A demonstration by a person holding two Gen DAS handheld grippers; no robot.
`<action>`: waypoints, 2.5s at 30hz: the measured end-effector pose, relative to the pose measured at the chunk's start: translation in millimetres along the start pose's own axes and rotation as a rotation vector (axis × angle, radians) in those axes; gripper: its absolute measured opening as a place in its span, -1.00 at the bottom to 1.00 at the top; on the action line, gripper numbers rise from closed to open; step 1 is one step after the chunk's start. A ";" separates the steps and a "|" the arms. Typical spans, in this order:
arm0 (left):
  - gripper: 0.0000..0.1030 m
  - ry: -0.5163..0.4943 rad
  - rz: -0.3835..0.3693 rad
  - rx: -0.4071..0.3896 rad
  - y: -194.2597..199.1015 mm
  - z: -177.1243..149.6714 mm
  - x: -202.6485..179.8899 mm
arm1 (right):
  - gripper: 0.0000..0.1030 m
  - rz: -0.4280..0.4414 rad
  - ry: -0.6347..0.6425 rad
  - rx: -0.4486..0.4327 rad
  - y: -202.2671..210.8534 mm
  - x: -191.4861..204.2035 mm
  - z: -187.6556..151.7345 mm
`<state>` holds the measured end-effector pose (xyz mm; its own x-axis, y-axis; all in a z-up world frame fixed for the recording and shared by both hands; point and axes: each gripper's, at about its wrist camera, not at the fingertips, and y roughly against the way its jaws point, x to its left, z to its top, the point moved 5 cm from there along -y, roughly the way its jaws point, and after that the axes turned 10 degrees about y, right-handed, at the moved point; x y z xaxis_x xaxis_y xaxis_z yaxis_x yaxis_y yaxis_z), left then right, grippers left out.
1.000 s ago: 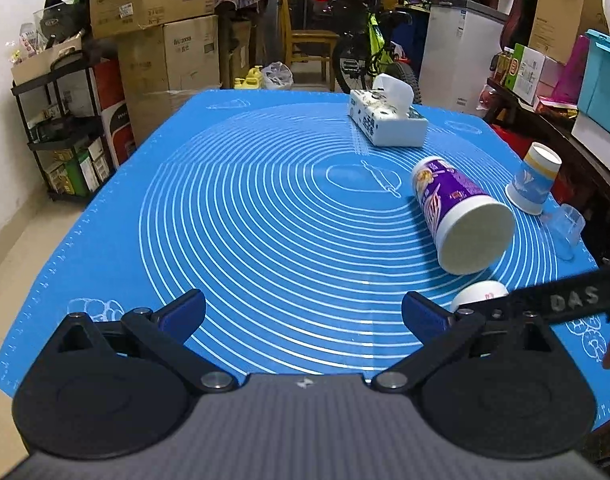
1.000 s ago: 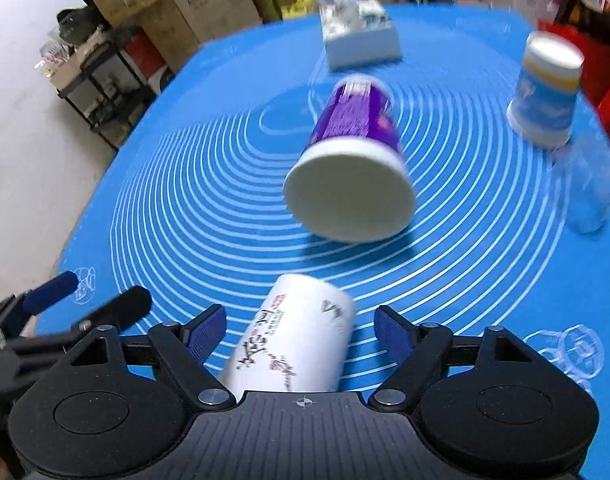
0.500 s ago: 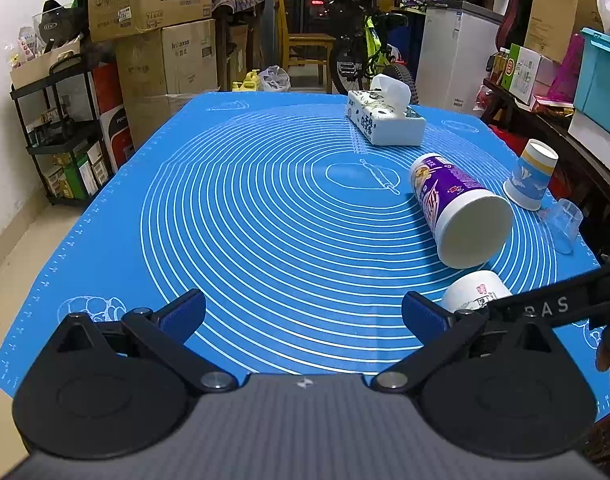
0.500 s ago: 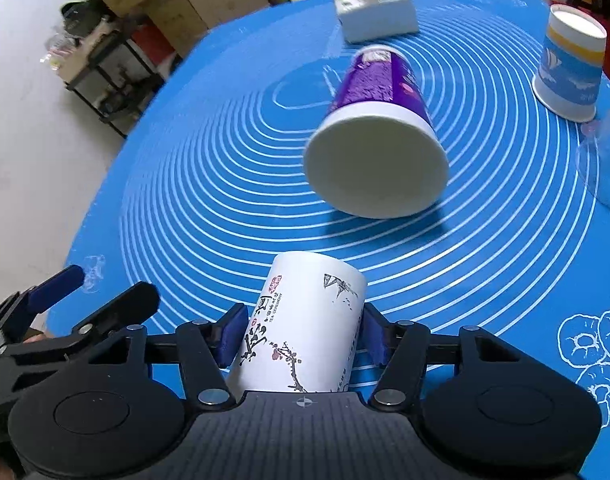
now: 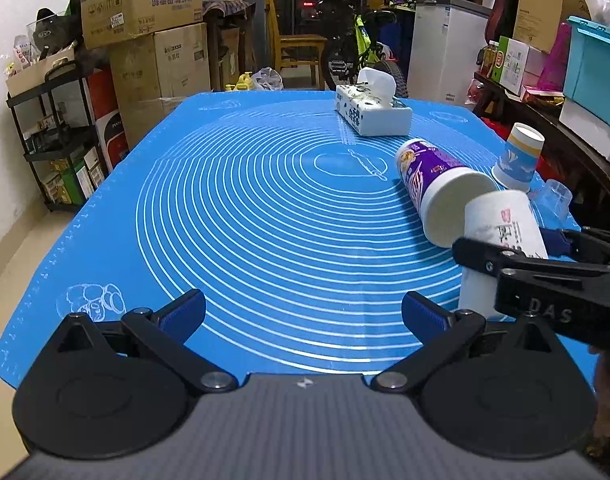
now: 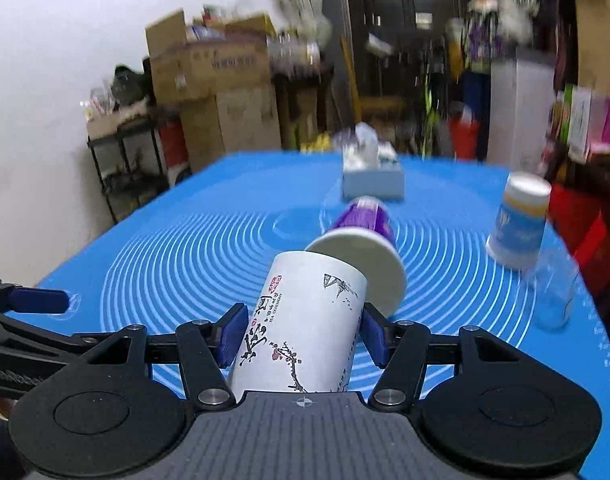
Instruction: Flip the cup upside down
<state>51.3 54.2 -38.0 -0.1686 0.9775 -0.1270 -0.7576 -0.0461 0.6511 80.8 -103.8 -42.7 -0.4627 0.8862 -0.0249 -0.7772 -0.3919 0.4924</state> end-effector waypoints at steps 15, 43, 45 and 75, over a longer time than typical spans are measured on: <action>0.99 -0.015 0.000 -0.013 4.4 -9.2 -0.6 | 0.24 -0.128 0.180 -0.229 7.1 17.6 -32.2; 0.99 -0.004 -0.036 -0.016 35.0 -21.6 -11.5 | 0.63 -0.035 0.159 -0.097 46.6 18.4 -50.7; 0.99 0.000 -0.037 -0.022 38.7 -21.6 -12.1 | 0.64 -0.027 0.151 -0.088 54.8 16.9 -51.1; 0.99 -0.071 -0.134 0.002 62.0 -60.1 -59.1 | 0.64 -0.142 -0.018 0.003 128.8 -25.7 -73.4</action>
<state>-23.6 -18.9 -35.1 -0.0212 0.9869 -0.1601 -0.7689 0.0862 0.6336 -38.7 -195.2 -42.6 -0.3401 0.9370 -0.0795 -0.8331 -0.2610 0.4877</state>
